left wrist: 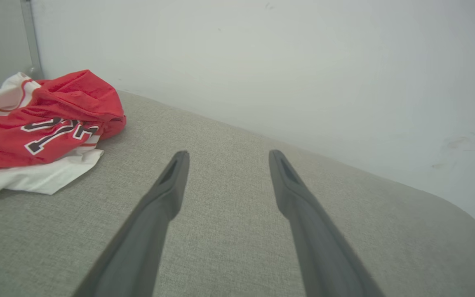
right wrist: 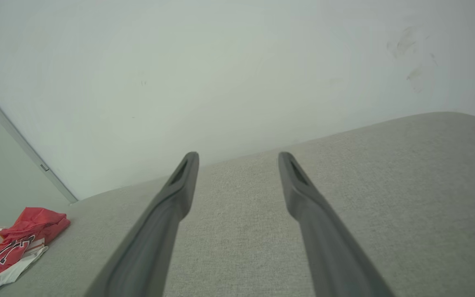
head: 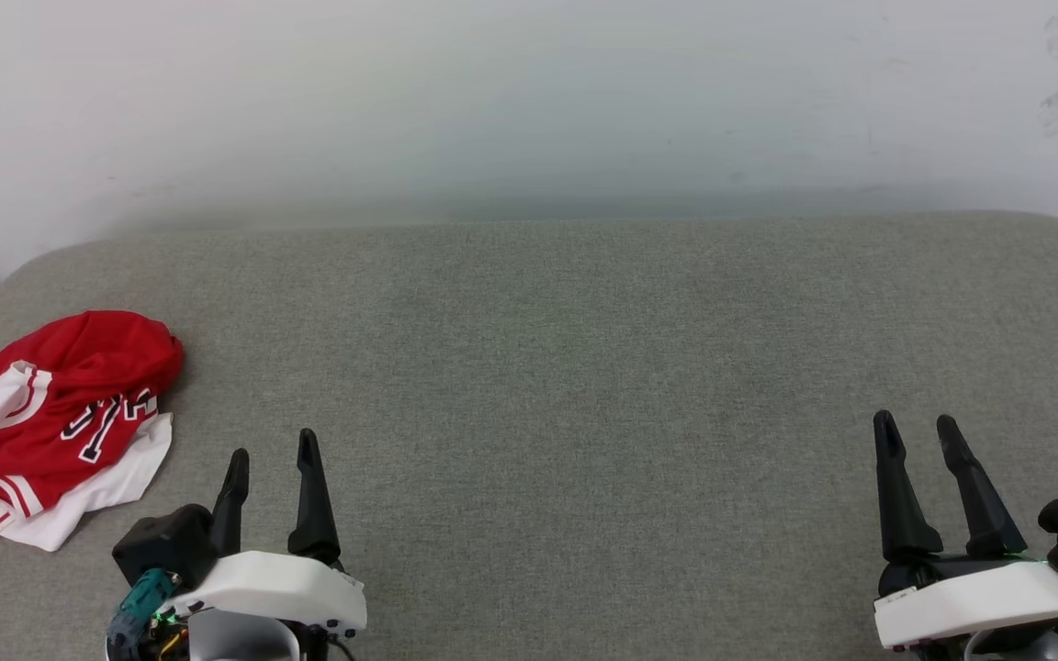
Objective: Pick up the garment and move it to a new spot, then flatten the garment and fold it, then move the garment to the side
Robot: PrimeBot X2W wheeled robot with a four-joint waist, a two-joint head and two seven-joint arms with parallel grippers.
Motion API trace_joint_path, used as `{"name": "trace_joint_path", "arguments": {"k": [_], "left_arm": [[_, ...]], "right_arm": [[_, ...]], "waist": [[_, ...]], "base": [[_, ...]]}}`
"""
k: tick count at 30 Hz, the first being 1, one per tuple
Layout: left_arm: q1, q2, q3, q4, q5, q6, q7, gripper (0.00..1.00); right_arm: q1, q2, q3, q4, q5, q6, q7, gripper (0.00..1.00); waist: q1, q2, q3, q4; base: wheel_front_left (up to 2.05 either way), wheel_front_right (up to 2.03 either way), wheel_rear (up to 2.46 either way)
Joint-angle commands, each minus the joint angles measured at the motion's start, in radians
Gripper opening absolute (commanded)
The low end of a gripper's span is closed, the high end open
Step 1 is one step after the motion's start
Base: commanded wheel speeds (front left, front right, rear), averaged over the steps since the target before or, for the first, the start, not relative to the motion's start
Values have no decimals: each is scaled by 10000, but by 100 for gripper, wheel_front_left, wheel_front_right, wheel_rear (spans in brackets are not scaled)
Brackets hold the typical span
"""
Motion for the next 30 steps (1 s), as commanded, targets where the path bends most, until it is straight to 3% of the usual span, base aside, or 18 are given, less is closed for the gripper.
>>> {"name": "trace_joint_path", "arguments": {"k": [1, 16, 30], "left_arm": [[13, 83, -62, -139, 298, 49, -103, 100], [224, 31, -225, -312, 1560, -103, -454, 100], [434, -193, 18, -333, 2402, -701, -717, 100]], "right_arm": [[8, -13, -18, -147, -268, 0, -117, 100], [182, -14, -30, -324, -1342, 0, -471, 100], [389, -14, -71, -436, -2035, 0, -730, 100]], "waist": [[0, 0, 5, -5], [0, 0, -2, -38], [0, 0, 4, -23]], "base": [[0, 0, 0], [0, 0, 0], [0, 0, 0]]}}
